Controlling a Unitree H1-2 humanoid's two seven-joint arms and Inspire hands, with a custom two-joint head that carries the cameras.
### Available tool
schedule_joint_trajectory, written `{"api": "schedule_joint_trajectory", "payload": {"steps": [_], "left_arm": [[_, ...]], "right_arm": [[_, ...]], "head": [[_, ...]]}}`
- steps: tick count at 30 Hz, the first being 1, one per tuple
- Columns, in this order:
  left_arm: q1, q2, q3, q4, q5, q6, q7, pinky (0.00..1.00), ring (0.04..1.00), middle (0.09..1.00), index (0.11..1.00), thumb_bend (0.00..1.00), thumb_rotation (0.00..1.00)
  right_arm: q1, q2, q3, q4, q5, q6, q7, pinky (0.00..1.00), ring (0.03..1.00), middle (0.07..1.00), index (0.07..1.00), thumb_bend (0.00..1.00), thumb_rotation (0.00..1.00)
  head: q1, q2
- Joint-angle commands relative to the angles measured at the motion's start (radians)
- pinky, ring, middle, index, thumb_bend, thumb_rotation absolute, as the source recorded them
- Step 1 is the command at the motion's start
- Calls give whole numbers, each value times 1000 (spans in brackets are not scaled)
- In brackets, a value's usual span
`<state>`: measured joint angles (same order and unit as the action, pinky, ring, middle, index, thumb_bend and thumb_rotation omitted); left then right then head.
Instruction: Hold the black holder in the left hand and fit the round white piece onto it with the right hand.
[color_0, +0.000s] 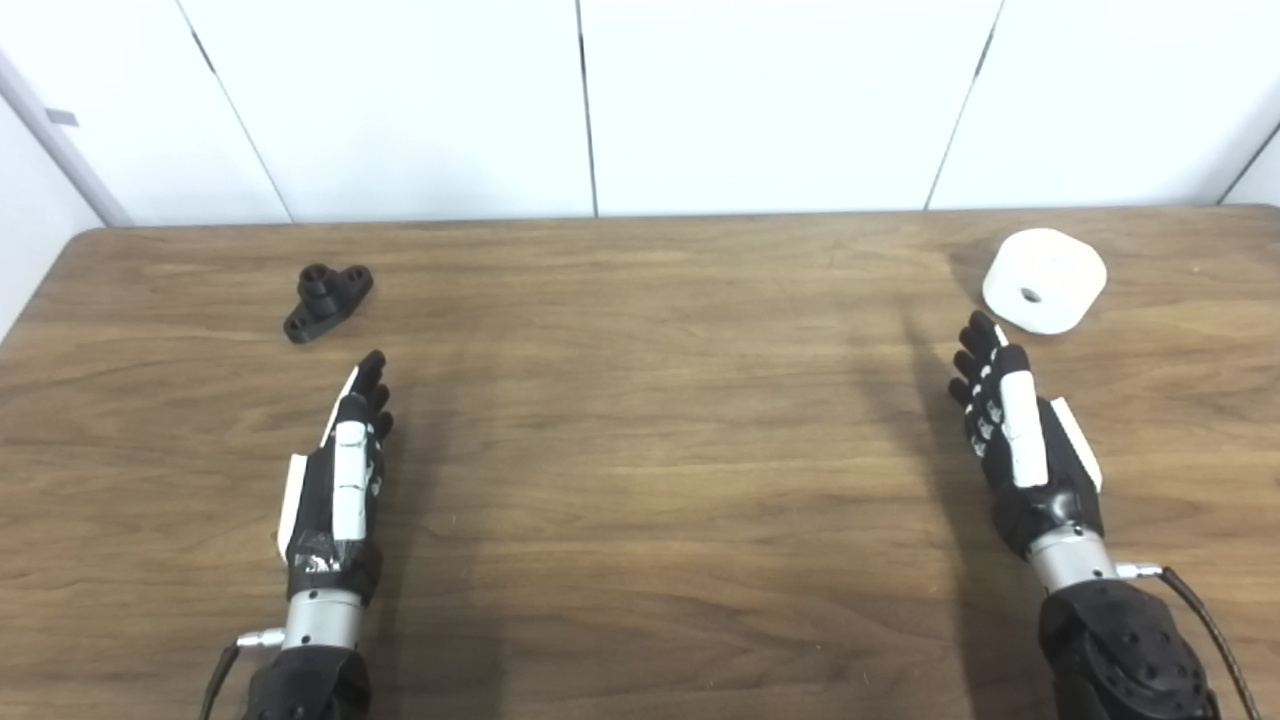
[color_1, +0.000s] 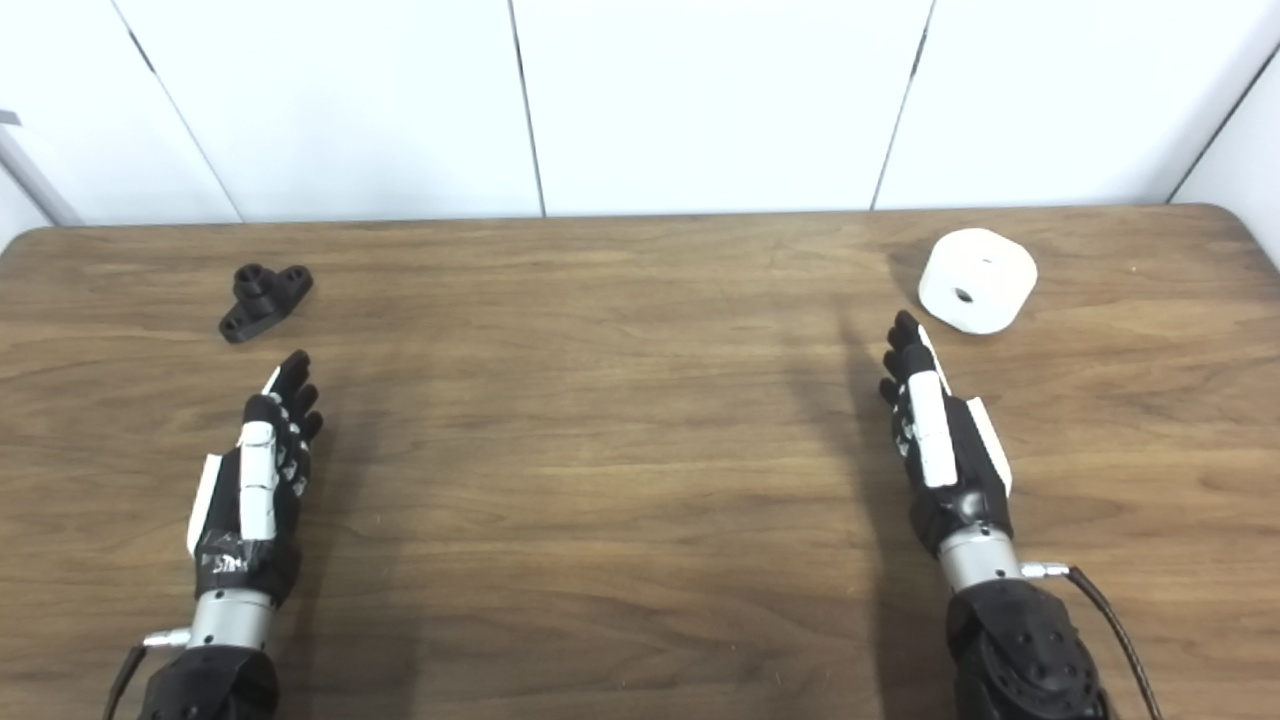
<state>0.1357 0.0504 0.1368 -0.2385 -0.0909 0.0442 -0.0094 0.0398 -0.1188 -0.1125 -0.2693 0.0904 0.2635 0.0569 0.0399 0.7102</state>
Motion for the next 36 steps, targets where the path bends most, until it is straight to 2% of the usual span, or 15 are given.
{"api": "schedule_joint_trajectory", "payload": {"steps": [1,9,15,19,20,21,23,24,26,29,36], "left_arm": [[-13,9,-2,-25,-5,-23,-3,1000,1000,1000,968,590,961],[-10,10,-3,-24,-5,-28,-6,1000,1000,1000,971,591,955],[-2,1,-11,-23,21,-35,5,1000,1000,1000,961,594,956],[8,-8,-31,-19,41,-51,5,1000,1000,1000,968,555,997],[10,-11,-37,-13,48,-60,7,1000,1000,1000,969,545,999],[11,-14,-41,-8,54,-66,9,1000,1000,1000,969,545,1000],[13,-23,-50,6,68,-78,15,1000,1000,1000,968,555,1000],[14,-25,-53,11,72,-83,17,1000,1000,1000,968,555,1000],[16,-34,-64,21,82,-94,20,1000,1000,1000,969,539,1000],[16,-44,-74,44,94,-112,27,1000,1000,1000,971,527,1000],[18,-49,-94,84,126,-140,40,1000,1000,1000,983,518,1000]], "right_arm": [[-23,-6,-7,-35,3,-37,-4,1000,1000,1000,1000,621,1000],[-21,-9,-6,-37,5,-33,-2,1000,1000,1000,1000,615,1000],[-8,-18,-8,-25,14,-57,10,1000,1000,1000,1000,619,1000],[1,-26,-16,-17,27,-59,17,1000,1000,1000,1000,613,1000],[3,-32,-19,-11,29,-63,22,1000,1000,1000,1000,615,1000],[5,-35,-21,-7,30,-67,26,1000,1000,1000,1000,615,1000],[8,-43,-27,9,37,-83,36,1000,1000,1000,1000,612,1000],[8,-45,-29,16,41,-91,39,1000,1000,1000,1000,602,1000],[11,-54,-31,35,55,-110,51,1000,1000,1000,1000,597,1000],[13,-62,-30,51,69,-121,61,1000,1000,1000,1000,617,1000],[8,-75,-22,84,81,-150,88,1000,1000,1000,1000,675,1000]], "head": [[3,1],[3,0],[50,-37],[127,-83],[159,-105],[159,-105],[214,-148],[214,-148],[255,-185],[288,-223],[317,-277]]}}
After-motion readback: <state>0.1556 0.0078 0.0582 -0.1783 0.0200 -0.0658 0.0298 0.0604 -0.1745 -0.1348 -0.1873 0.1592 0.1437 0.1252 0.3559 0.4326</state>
